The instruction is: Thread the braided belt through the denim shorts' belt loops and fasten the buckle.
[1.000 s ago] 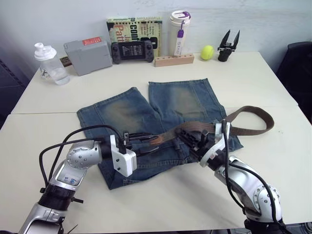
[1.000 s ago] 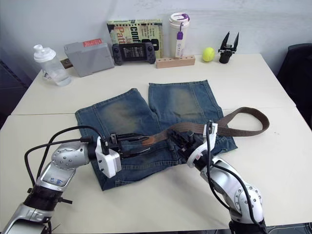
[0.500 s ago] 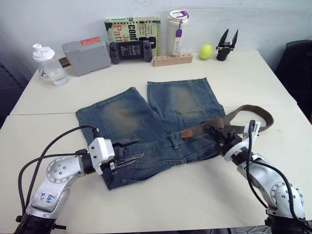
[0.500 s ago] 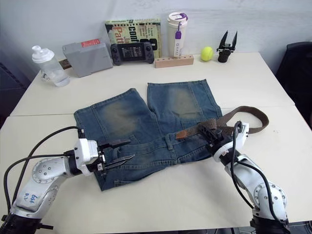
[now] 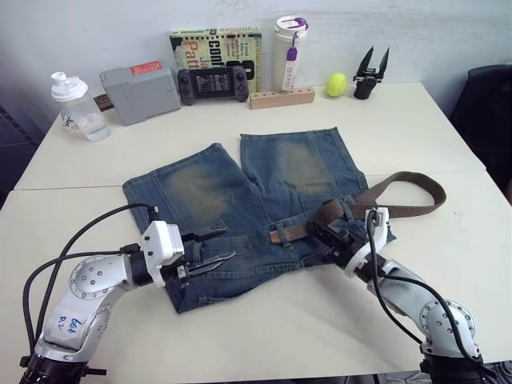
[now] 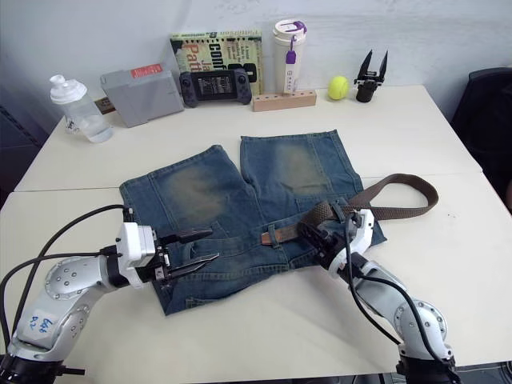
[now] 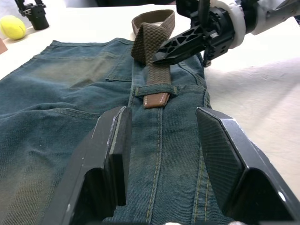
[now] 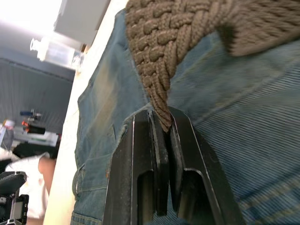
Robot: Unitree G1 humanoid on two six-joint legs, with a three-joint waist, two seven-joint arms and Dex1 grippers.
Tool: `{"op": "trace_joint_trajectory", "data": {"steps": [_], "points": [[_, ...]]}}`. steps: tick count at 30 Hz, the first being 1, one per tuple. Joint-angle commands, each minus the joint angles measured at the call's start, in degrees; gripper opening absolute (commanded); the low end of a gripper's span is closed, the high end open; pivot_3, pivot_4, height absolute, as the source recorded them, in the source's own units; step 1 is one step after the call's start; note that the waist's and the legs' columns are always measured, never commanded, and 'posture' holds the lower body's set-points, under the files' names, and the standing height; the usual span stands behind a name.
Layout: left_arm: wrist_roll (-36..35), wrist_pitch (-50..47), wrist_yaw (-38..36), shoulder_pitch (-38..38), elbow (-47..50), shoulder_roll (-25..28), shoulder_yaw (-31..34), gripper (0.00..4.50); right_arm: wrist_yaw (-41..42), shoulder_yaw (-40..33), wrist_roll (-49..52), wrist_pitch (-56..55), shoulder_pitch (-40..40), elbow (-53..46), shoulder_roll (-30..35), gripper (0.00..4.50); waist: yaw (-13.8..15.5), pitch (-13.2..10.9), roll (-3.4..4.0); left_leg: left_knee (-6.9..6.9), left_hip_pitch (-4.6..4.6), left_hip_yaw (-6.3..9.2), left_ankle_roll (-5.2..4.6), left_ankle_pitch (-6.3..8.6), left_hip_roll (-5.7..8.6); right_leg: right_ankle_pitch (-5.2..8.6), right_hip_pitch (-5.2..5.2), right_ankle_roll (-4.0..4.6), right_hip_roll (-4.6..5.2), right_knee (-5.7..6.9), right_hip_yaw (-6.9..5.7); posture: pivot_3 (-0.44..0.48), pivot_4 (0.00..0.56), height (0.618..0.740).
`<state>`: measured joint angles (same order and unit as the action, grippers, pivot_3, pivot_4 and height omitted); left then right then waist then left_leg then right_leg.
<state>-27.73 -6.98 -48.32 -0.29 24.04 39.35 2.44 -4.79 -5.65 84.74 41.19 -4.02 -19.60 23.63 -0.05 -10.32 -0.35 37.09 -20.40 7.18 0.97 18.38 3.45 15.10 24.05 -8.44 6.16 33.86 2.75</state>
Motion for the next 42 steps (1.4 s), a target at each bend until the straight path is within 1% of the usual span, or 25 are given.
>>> {"op": "trace_joint_trajectory", "data": {"steps": [1, 4, 6, 11, 15, 17, 20, 23, 25, 29, 32, 35, 38, 41, 42], "points": [[0.81, 1.32, -1.22, -0.65, 0.79, 0.92, 1.88, 2.46, 3.7, -2.22, -0.06, 1.86, -0.79, -0.65, 2.24, 0.0, 0.02, 0.0, 0.0, -0.01, -0.01, 0.0, 0.0, 0.0, 0.0, 0.0, 0.0, 0.0, 0.0, -0.01, 0.0, 0.0, 0.15, 0.716], [2.07, 2.45, -2.18, -1.9, 0.14, 0.67, 1.27, 2.46, 4.67, -1.58, 0.55, 4.21, -2.38, 0.03, 2.96, 0.0, 0.01, 0.0, 0.0, -0.01, -0.02, -0.01, 0.01, 0.01, 0.0, 0.0, 0.0, 0.0, 0.0, -0.04, -0.02, 0.0, 0.15, 0.716], [3.4, 3.82, -3.41, -3.8, -1.15, 0.49, 0.27, 2.46, 4.67, 0.02, -0.27, 5.69, -3.9, 1.0, 2.12, 0.0, 0.0, 0.0, 0.0, 0.0, -0.02, -0.03, 0.01, 0.02, -0.01, 0.0, 0.0, 0.0, -0.02, -0.05, -0.03, 0.0, 0.15, 0.716], [10.0, 12.4, -8.42, -8.5, -8.13, 0.39, -4.02, 2.46, 1.92, 3.54, -3.03, 8.71, -6.13, 4.37, -1.58, 0.0, -0.03, 0.0, 0.0, -0.02, 0.0, -0.12, 0.08, 0.01, -0.07, 0.0, 0.02, 0.08, -0.12, -0.02, -0.06, 0.0, 0.15, 0.716], [14.33, 19.09, -11.26, -11.67, -13.23, -0.66, -7.91, 2.46, 0.29, 4.11, -3.55, 10.44, -6.42, 5.22, -3.99, 0.0, -0.07, 0.01, -0.01, -0.02, -0.1, -0.08, 0.1, 0.01, -0.08, 0.0, 0.16, 0.09, -0.12, -0.01, -0.03, 0.0, 0.15, 0.716], [17.62, 23.4, -11.71, -12.77, -15.99, -1.12, -9.97, 2.46, -0.64, 3.54, -3.12, 10.86, -6.4, 5.41, -5.06, 0.0, -0.2, 0.01, -0.02, -0.03, -0.09, -0.07, 0.11, 0.02, -0.1, 0.0, 0.22, 0.09, -0.13, 0.02, 0.06, 0.0, 0.15, 0.716], [22.66, 30.42, -10.95, -14.5, -20.09, -1.83, -12.33, 2.46, -1.14, 2.9, -3.12, 11.41, -6.42, 5.31, -5.94, 0.0, -0.21, 0.02, -0.03, -0.05, -0.09, -0.14, 0.16, 0.05, -0.13, -0.01, 0.31, 0.1, -0.28, 0.05, 0.17, 0.0, 0.15, 0.716], [23.88, 36.77, -8.93, -16.35, -23.3, -4.68, -13.07, 2.46, -1.32, 2.56, -3.27, 11.77, -6.17, 4.97, -6.52, 0.0, -0.05, 0.02, -0.03, -0.04, -0.1, -0.13, 0.2, 0.06, -0.17, -0.04, 0.35, 0.16, -0.42, 0.1, 0.17, 0.0, 0.15, 0.716], [26.43, 41.48, -6.6, -17.7, -26.61, -6.05, -12.88, 2.46, -1.55, 2.43, -3.23, 11.83, -6.0, 4.61, -7.05, 0.0, -0.07, 0.03, -0.04, -0.02, -0.1, -0.13, 0.21, 0.05, -0.22, -0.05, 0.35, 0.18, -0.43, 0.12, 0.17, 0.0, 0.15, 0.716], [30.1, 46.02, -2.36, -20.04, -31.04, -7.77, -12.77, 2.46, -2.03, 2.21, -2.78, 11.89, -5.75, 3.78, -8.09, 0.0, -0.15, 0.03, -0.04, -0.02, -0.07, -0.17, 0.23, 0.04, -0.18, -0.07, 0.37, 0.2, -0.51, 0.17, 0.22, 0.0, 0.15, 0.716], [32.2, 48.3, -0.21, -20.88, -33.24, -8.09, -13.22, 2.46, -2.3, 2.06, -2.85, 11.95, -5.61, 3.51, -8.53, 0.0, -0.2, 0.03, -0.04, -0.03, -0.08, -0.17, 0.23, 0.04, -0.19, -0.07, 0.41, 0.2, -0.55, 0.21, 0.24, 0.0, 0.15, 0.716], [32.1, 48.89, 0.34, -21.16, -33.5, -7.95, -13.64, 2.46, -2.61, 1.82, -2.61, 11.91, -5.35, 3.07, -8.86, 0.0, -0.16, 0.03, -0.04, -0.02, -0.08, -0.19, 0.23, 0.04, -0.18, -0.07, 0.43, 0.2, -0.55, 0.22, 0.26, 0.0, 0.15, 0.716], [32.59, 49.65, 0.58, -21.51, -33.79, -7.45, -14.05, 1.61, -2.84, 1.65, -2.6, 11.9, -5.19, 2.78, -9.2, 0.0, -0.17, 0.03, -0.04, -0.02, -0.08, -0.18, 0.23, 0.04, -0.2, -0.07, 0.43, 0.2, -0.55, 0.23, 0.27, 0.0, 0.15, 0.716], [32.95, 50.07, 1.01, -21.9, -34.32, -7.26, -14.26, 0.29, -3.01, 1.55, -2.57, 11.92, -5.08, 2.56, -9.4, 0.0, -0.16, 0.03, -0.04, -0.01, -0.08, -0.19, 0.23, 0.04, -0.2, -0.07, 0.43, 0.2, -0.55, 0.25, 0.28, 0.0, 0.15, 0.716], [32.96, 50.14, 1.12, -21.97, -34.42, -7.23, -14.33, 0.05, -3.05, 1.54, -2.56, 11.93, -5.06, 2.51, -9.43, 0.0, -0.14, 0.03, -0.04, -0.01, -0.08, -0.19, 0.23, 0.04, -0.2, -0.07, 0.43, 0.2, -0.55, 0.25, 0.28, 0.0, 0.15, 0.716]]}}
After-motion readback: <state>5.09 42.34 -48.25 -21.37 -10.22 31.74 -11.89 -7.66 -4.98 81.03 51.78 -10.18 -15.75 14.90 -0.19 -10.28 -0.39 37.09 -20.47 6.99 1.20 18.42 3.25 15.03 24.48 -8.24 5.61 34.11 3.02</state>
